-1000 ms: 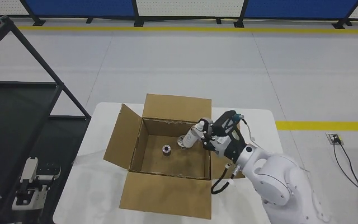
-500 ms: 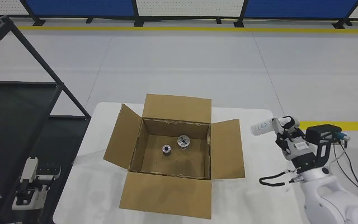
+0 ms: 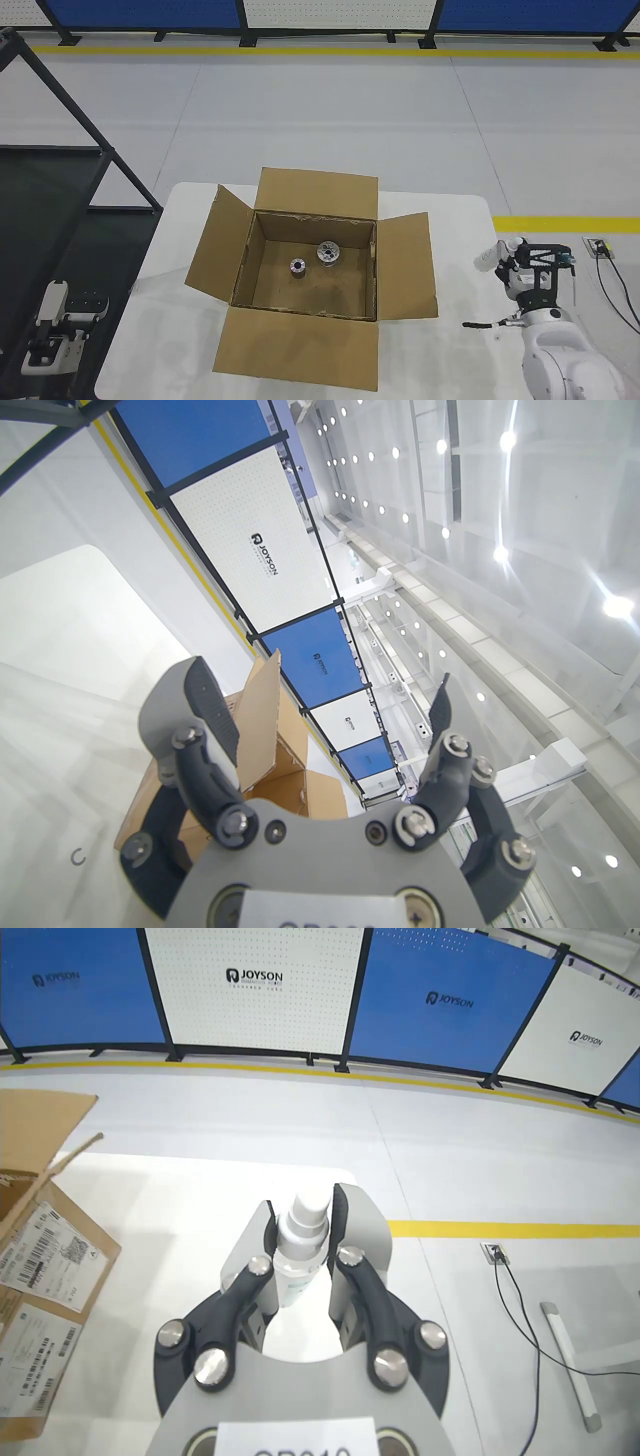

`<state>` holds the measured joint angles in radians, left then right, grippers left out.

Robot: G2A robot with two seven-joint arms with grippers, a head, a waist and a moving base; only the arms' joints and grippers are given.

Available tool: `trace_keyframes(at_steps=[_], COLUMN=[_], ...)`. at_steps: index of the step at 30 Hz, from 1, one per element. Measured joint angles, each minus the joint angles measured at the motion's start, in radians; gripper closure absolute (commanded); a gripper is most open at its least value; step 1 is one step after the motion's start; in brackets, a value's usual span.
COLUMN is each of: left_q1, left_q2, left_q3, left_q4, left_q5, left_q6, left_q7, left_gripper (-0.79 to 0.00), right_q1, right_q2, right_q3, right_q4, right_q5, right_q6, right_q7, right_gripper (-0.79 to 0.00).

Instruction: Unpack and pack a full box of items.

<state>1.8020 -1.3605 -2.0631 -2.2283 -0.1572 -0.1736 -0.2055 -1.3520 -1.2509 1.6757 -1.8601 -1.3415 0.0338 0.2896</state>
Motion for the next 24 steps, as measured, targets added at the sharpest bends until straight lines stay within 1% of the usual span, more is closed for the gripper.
trace_keyframes(at_steps=[7, 11, 20, 24], left_q1=[0.0, 0.0, 0.0, 0.0], left_q2=[0.0, 0.0, 0.0, 0.0], left_q3=[0.0, 0.0, 0.0, 0.0], left_q4=[0.0, 0.0, 0.0, 0.0], left_q5=[0.0, 0.0, 0.0, 0.0], left_q6=[0.0, 0.0, 0.0, 0.0], left_q7=[0.0, 0.0, 0.0, 0.0], left_gripper=[-0.785, -0.785, -0.785, -0.785], right_q1=[0.078, 0.122, 0.188, 0.201], right_q2=[-0.002, -0.004, -0.009, -0.01], right_q3=[-0.049, -0.075, -0.107, -0.115], right_q4=[0.156, 0.233, 0.359, 0.391], right_q5=[-0.051, -0.068, -0.09, -0.092], right_q6=[0.011, 0.025, 0.047, 0.048], right_q7=[0.007, -0.009, -0.035, -0.046], right_gripper=[0.0, 0.0, 0.0, 0.0])
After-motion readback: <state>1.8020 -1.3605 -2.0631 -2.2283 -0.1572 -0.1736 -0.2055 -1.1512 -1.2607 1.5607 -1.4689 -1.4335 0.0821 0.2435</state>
